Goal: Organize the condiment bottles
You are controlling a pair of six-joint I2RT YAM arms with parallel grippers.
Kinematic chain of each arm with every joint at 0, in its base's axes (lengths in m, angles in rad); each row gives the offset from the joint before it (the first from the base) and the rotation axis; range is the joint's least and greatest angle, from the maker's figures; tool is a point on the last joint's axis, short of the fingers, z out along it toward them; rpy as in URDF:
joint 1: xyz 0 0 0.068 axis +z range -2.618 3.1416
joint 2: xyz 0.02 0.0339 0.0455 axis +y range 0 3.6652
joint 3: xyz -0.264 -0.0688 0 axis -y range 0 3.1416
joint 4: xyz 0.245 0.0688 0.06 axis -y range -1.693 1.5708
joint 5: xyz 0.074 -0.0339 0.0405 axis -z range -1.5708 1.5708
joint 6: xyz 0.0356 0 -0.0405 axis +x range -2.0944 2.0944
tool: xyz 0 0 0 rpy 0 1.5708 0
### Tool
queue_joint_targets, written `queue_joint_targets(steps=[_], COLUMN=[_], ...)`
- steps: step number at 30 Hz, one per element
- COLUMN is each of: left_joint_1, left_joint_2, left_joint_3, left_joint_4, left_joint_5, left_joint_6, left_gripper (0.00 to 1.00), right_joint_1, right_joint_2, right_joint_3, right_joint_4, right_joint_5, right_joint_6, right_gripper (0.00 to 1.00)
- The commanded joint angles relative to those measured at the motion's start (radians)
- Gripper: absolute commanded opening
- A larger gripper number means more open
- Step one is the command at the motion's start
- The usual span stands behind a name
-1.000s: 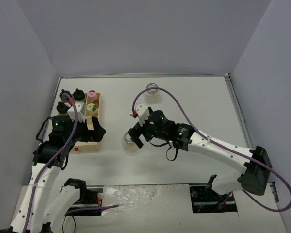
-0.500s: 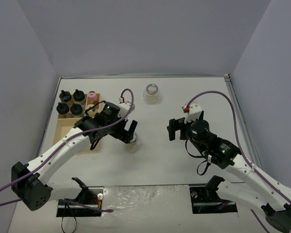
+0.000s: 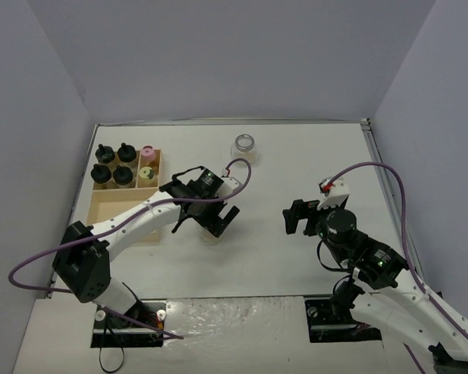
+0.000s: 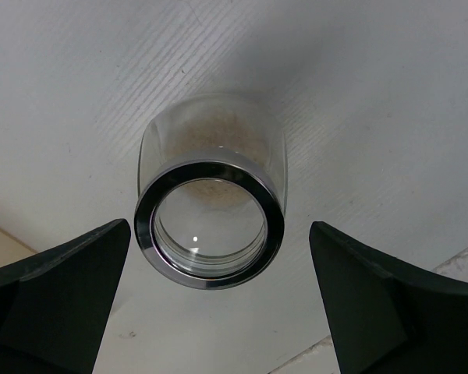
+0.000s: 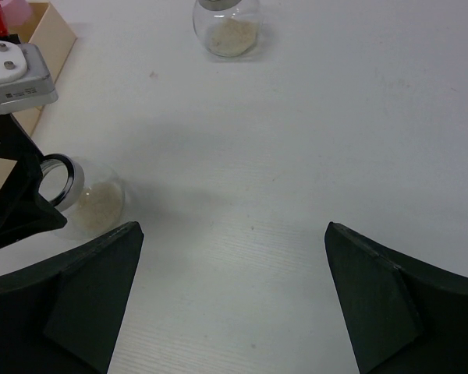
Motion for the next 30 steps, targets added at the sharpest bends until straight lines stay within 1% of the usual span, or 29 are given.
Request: queue_joint_targets(steps=[1, 5, 14, 16, 20, 21, 25, 26, 29, 30], left_joint_1=[-0.022, -0.03, -0.032, -0.032, -0.032, -0.032, -0.031, -0.031, -0.026, -0.021], left_joint_2=[-0.014, 0.011, 0.07, 0.074, 0.07, 0.069, 0.043, 0.034, -0.04, -0.068], left_joint_3=[0.059, 0.065, 0.082, 0.084, 0.083, 0.083, 0.078, 0.078, 0.088, 0.101], left_joint_4=[0.0, 0.0, -0.009, -0.012, -0.008, -0.008, -0.02, -0.02, -0.053, -0.079], left_joint_5=[-0.038, -0.053, -0.075, -0.083, -0.091, -0.095, -0.107, -0.109, -0.147, -0.157], left_joint_6=[0.029, 0.026, 0.005, -0.002, -0.02, -0.023, -0.043, -0.049, -0.074, -0.08], left_gripper=[0.97, 0.96, 0.91, 0.88, 0.76, 0.72, 0.45, 0.45, 0.12, 0.02], right_joint_1=[-0.003, -0.003, -0.003, -0.003, -0.003, -0.003, -0.003, -0.003, -0.003, -0.002], right_joint_2=[0.036, 0.034, 0.019, 0.018, 0.018, 0.017, 0.014, 0.014, 0.014, 0.014], right_joint_3=[0.007, 0.006, -0.001, -0.001, -0.001, -0.001, -0.001, -0.001, 0.002, 0.004], right_joint_4=[0.041, 0.04, 0.041, 0.041, 0.04, 0.041, 0.04, 0.04, 0.04, 0.041], right_joint_5=[0.01, 0.012, 0.018, 0.016, 0.014, 0.013, 0.011, 0.01, 0.0, -0.004], right_joint_6=[0.026, 0.027, 0.032, 0.032, 0.032, 0.032, 0.03, 0.03, 0.027, 0.027], right_gripper=[1.0, 1.0, 1.0, 1.0, 1.0, 1.0, 1.0, 1.0, 1.0, 1.0])
